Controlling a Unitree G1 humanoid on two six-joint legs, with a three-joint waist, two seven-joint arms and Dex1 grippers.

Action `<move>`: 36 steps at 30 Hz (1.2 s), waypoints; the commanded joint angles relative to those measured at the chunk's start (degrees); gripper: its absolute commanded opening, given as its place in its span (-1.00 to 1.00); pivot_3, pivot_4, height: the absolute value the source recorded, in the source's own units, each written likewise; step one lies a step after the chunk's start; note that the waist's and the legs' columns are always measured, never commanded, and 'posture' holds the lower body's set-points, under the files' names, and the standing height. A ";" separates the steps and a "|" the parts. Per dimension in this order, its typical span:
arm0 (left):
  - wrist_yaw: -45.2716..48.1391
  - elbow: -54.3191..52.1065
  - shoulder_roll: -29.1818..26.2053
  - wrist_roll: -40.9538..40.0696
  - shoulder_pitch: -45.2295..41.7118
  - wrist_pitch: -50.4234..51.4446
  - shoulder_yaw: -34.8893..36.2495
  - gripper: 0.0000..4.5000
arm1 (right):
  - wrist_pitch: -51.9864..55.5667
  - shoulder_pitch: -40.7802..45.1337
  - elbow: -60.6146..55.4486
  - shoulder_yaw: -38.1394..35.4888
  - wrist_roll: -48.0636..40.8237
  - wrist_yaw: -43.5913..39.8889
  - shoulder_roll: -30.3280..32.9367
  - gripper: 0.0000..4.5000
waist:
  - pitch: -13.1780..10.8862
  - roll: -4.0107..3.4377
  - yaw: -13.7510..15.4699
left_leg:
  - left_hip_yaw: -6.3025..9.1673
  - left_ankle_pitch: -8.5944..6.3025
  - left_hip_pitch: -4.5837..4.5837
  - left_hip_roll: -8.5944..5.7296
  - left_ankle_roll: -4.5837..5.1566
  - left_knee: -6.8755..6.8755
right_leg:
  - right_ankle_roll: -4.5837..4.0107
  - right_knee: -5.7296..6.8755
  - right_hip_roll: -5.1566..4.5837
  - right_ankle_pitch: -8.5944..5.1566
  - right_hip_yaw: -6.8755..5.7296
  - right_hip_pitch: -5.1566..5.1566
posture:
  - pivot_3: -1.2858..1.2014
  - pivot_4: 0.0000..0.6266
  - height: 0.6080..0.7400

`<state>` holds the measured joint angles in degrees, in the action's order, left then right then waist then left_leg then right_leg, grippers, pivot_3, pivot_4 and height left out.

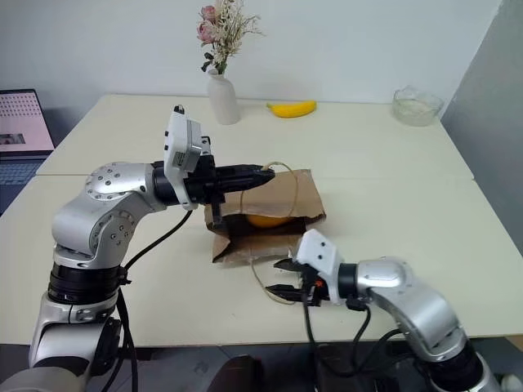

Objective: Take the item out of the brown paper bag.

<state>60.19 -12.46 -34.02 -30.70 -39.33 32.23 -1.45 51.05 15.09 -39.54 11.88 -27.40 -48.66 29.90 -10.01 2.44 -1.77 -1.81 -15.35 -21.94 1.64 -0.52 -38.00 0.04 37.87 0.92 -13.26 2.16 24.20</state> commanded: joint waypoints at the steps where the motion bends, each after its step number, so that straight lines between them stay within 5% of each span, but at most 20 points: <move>1: 0.24 -1.75 -0.06 -0.99 -0.30 -0.40 0.09 -1.00 | 1.42 2.20 -2.04 -4.16 -5.51 0.77 -0.45 -0.01 | 0.00 0.01 -0.02 | 0.01 0.00 0.01 0.01 0.00 0.00 | 0.00 0.00 0.00 0.00 -0.01 -0.01 | 0.03 -0.52 1.00; 13: -1.02 0.95 0.14 -3.02 -4.52 1.96 2.24 -1.00 | -7.73 13.00 22.75 8.03 14.47 25.40 -20.48 -0.01 | -0.02 -0.02 -0.10 | -0.05 0.00 -0.21 0.02 0.00 0.04 | -0.02 0.00 0.01 -0.01 0.08 0.23 | 0.03 -0.52 1.00; 17: -2.49 2.26 0.39 -3.71 -5.63 2.54 3.49 -1.00 | -13.50 13.35 25.45 12.19 21.09 27.05 -19.53 -0.01 | -0.02 -0.02 0.05 | -0.03 0.00 -0.37 -0.03 0.00 0.01 | 0.00 -0.10 -0.03 0.00 0.04 0.26 | 0.03 -0.52 1.00; 22: -5.55 5.67 1.56 -4.65 -8.39 3.43 5.89 -1.00 | -28.20 15.21 26.92 23.45 38.70 27.72 -10.98 0.56 | -0.03 -0.03 -0.05 | -0.02 0.00 -0.45 -0.02 0.00 -0.01 | 0.02 -0.07 -0.03 0.01 0.02 0.36 | 0.03 -0.52 1.00; 36: -5.50 5.77 1.45 -4.01 -7.45 1.98 5.15 -1.00 | -35.14 25.90 42.84 27.76 55.62 23.53 -12.38 0.56 | -0.02 -0.02 -0.08 | -0.07 0.03 -0.80 -0.02 -0.02 -0.13 | 0.01 0.20 0.00 0.02 0.11 0.85 | 0.03 -0.52 1.00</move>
<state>54.61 -4.86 -32.30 -34.39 -46.30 35.42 2.73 17.71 38.97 2.49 39.88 26.38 -25.03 17.86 -10.04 2.42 -1.85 -1.89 -15.33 -22.78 1.61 -0.54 -38.14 0.05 38.07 0.91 -13.23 2.28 25.09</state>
